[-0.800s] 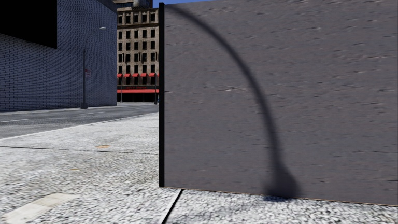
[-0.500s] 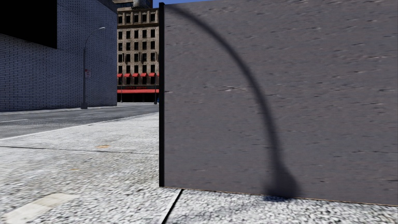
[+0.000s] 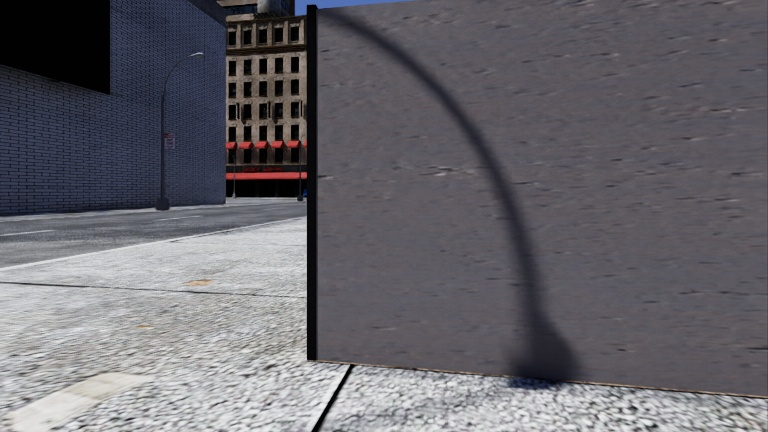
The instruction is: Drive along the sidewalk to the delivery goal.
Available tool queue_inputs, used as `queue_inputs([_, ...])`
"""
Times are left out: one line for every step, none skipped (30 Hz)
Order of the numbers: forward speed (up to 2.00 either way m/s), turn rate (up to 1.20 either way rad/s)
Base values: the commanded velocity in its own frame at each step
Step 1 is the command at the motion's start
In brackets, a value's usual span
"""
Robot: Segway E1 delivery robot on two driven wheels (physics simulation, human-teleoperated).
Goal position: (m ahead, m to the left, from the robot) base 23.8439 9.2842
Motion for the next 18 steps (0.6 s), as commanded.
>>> queue_inputs([0.00, 0.00])
queue_inputs([0.00, 0.00])
queue_inputs([0.00, 0.00])
queue_inputs([0.00, 0.00])
queue_inputs([0.00, 0.00])
queue_inputs([0.00, 0.00])
queue_inputs([0.00, 0.05])
queue_inputs([0.00, 0.17])
queue_inputs([0.00, 0.22])
queue_inputs([0.00, 0.29])
queue_inputs([0.00, 0.38])
queue_inputs([0.00, 0.58])
queue_inputs([0.00, 0.74])
queue_inputs([0.00, 0.83])
queue_inputs([0.00, 0.86])
queue_inputs([0.00, 0.82])
queue_inputs([0.00, 0.66])
queue_inputs([0.00, 0.66])
